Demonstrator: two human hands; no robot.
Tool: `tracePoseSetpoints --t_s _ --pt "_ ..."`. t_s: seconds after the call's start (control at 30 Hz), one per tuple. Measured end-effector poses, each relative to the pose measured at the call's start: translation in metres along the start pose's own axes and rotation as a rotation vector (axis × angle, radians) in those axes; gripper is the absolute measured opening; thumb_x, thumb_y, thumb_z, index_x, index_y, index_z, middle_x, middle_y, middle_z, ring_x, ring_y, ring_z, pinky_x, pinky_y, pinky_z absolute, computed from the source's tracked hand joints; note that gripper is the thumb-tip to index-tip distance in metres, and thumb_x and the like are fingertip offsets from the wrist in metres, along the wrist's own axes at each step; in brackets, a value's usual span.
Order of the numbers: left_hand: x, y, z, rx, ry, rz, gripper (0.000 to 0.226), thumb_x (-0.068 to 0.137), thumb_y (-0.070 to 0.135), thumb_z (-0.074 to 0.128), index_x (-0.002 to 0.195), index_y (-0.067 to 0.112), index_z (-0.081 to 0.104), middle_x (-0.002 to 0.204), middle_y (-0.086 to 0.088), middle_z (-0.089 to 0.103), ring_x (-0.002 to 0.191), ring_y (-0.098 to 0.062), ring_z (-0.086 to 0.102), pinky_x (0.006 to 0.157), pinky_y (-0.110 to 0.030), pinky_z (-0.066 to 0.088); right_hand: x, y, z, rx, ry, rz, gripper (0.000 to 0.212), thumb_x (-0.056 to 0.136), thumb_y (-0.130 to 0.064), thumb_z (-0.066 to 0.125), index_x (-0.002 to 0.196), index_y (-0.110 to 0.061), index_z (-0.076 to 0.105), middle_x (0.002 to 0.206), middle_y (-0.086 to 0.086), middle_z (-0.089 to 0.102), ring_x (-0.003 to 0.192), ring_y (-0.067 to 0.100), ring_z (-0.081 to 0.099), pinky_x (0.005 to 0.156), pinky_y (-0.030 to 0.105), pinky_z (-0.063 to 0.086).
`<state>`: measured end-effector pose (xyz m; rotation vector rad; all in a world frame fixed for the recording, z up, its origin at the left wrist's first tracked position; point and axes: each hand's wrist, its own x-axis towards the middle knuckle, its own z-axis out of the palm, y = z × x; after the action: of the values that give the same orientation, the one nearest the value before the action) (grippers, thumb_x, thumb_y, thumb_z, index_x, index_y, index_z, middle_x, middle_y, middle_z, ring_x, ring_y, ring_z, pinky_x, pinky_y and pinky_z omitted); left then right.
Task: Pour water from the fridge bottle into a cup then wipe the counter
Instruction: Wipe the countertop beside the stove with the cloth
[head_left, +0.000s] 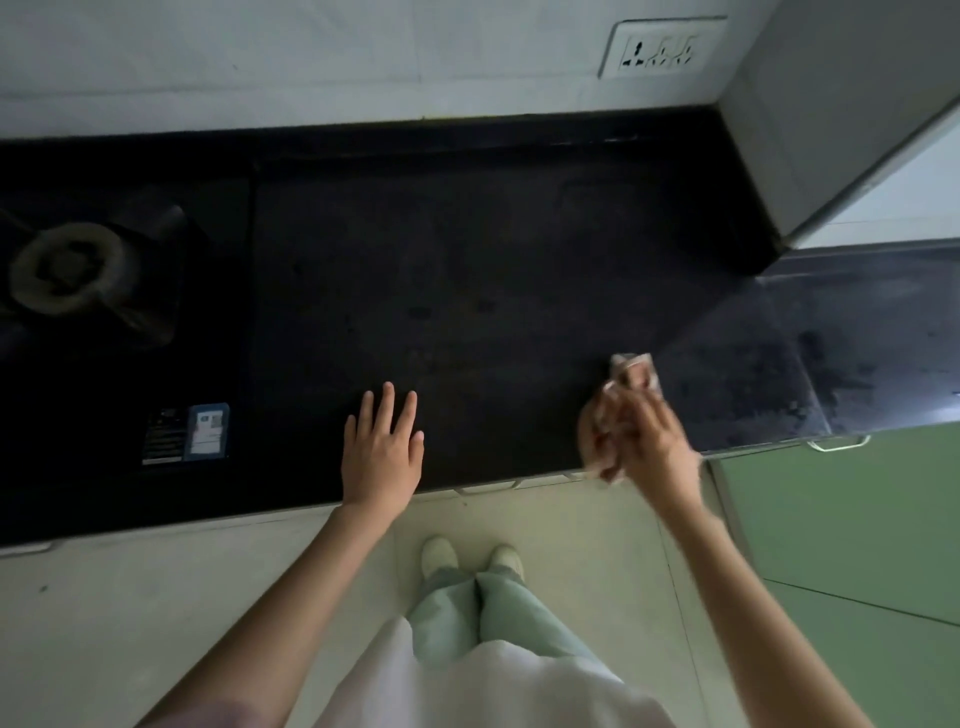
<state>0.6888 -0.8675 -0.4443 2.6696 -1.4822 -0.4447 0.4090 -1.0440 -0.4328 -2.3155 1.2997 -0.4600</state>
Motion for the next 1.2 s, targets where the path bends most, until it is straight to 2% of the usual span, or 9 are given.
tracePoseSetpoints --t_s 0.07,0.17,0.33,0.47,0.63,0.8,1.03,1.13,1.2 --pt "0.0 0.0 0.0 0.011 0.007 0.006 0.051 0.097 0.031 0.049 0.145 0.015 0.04 0.154 -0.016 0.032 0.141 -0.04 0.029 0.11 -0.056 0.031 0.032 0.021 -0.017 -0.045 0.033 0.17 0.05 0.086 -0.028 0.048 0.134 -0.019 0.049 0.143 0.013 0.043 0.12 0.039 0.048 0.086 0.044 0.046" --pt "0.001 0.0 0.0 0.051 -0.026 0.006 0.053 0.1 0.036 0.04 0.149 0.019 0.03 0.158 -0.012 0.023 0.145 -0.036 0.021 0.114 -0.052 0.025 0.084 0.016 -0.013 -0.108 -0.02 0.301 0.051 0.089 -0.018 0.055 0.139 -0.018 0.042 0.148 0.009 0.036 0.127 0.037 0.041 0.098 0.051 0.04" --pt "0.001 -0.003 0.0 0.052 -0.029 0.012 0.053 0.1 0.036 0.039 0.15 0.021 0.027 0.159 -0.011 0.02 0.146 -0.035 0.017 0.115 -0.05 0.022 0.085 -0.044 0.044 -0.027 -0.128 -0.103 0.047 0.079 -0.012 0.062 0.125 -0.012 0.055 0.133 0.015 0.051 0.111 0.038 0.053 0.084 0.049 0.051" --pt "0.001 -0.004 0.0 0.011 -0.003 0.015 0.051 0.097 0.03 0.05 0.145 0.016 0.04 0.154 -0.016 0.031 0.141 -0.04 0.028 0.11 -0.056 0.03 0.015 -0.085 0.061 0.003 -0.169 -0.285 0.052 0.083 -0.015 0.065 0.132 -0.018 0.051 0.141 0.011 0.048 0.122 0.036 0.052 0.086 0.045 0.053" --pt "0.001 -0.005 0.0 0.021 -0.015 0.012 0.052 0.098 0.031 0.048 0.147 0.018 0.037 0.155 -0.015 0.029 0.142 -0.039 0.026 0.111 -0.055 0.029 -0.01 -0.036 0.026 0.034 -0.145 -0.261 0.059 0.079 -0.009 0.069 0.135 -0.018 0.051 0.142 0.012 0.047 0.127 0.035 0.048 0.096 0.042 0.048" --pt "0.001 0.0 0.002 0.031 -0.014 -0.009 0.053 0.1 0.036 0.04 0.149 0.021 0.029 0.158 -0.012 0.021 0.145 -0.036 0.019 0.114 -0.051 0.023 0.078 -0.022 0.032 -0.019 -0.154 0.031 0.056 0.084 -0.017 0.066 0.136 -0.015 0.046 0.144 0.012 0.04 0.129 0.036 0.042 0.101 0.048 0.043" --pt "-0.004 -0.002 -0.005 -0.017 0.007 -0.06 0.052 0.101 0.035 0.038 0.15 0.019 0.028 0.159 -0.01 0.019 0.147 -0.031 0.015 0.116 -0.049 0.019 0.066 -0.128 0.09 0.0 -0.3 -0.298 0.058 0.084 -0.021 0.068 0.138 -0.019 0.044 0.145 0.007 0.04 0.132 0.032 0.041 0.096 0.048 0.049" --pt "-0.016 -0.015 -0.007 -0.029 0.026 -0.108 0.051 0.1 0.032 0.042 0.148 0.017 0.034 0.157 -0.012 0.025 0.145 -0.033 0.02 0.115 -0.051 0.022 0.015 -0.125 0.088 0.014 -0.296 -0.423 0.058 0.083 -0.023 0.067 0.137 -0.019 0.046 0.143 0.008 0.045 0.129 0.032 0.047 0.085 0.046 0.056" --pt "-0.026 -0.028 -0.005 -0.015 0.052 -0.118 0.049 0.098 0.03 0.046 0.144 0.016 0.041 0.154 -0.014 0.032 0.142 -0.037 0.028 0.111 -0.055 0.029 -0.005 -0.106 0.075 0.064 -0.3 -0.43 0.049 0.087 -0.028 0.054 0.135 -0.02 0.049 0.142 0.008 0.048 0.128 0.029 0.048 0.089 0.043 0.055"
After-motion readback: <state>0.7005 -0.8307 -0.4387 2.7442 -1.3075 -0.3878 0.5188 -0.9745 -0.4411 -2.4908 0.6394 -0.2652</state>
